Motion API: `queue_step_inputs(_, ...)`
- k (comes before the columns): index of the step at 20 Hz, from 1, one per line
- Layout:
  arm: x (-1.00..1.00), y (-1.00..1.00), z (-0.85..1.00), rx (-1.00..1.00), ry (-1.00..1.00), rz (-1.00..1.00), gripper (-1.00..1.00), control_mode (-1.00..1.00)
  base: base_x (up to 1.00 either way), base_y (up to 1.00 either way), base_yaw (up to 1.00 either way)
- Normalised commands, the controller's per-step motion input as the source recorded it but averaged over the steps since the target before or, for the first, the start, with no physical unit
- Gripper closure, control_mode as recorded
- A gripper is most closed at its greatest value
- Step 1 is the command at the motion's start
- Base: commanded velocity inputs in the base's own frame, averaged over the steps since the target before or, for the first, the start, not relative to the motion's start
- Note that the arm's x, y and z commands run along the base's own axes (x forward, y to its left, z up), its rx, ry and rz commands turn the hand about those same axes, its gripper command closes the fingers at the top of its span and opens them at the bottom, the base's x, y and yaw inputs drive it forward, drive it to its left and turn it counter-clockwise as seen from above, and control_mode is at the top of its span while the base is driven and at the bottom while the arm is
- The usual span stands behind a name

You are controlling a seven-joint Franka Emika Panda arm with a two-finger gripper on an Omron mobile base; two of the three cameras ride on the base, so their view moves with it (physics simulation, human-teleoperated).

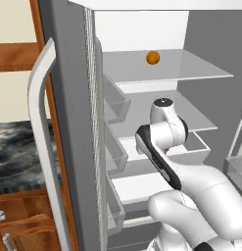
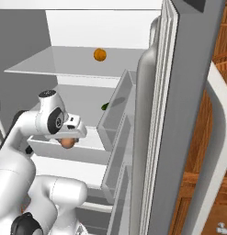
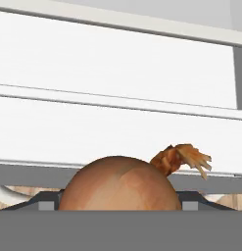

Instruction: Place the onion in the correct fridge rack based on whether it is a fruit or vegetable. Finally, close the fridge door.

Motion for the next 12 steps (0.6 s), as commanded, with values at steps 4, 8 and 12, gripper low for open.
queue_step_inputs(4,0.6,-0.04,0.38,0.07,-0.26,0.08,1.0,-1.0,0.0,0.0,0.0)
queue_step_inputs(8,0.72,0.0,0.34,0.04,-0.28,0.04,1.0,-1.0,0.0,0.0,0.0)
queue_step_inputs(12,0.68,0.0,0.01,0.01,-0.17,0.02,1.0,-1.0,0.0,0.0,0.0)
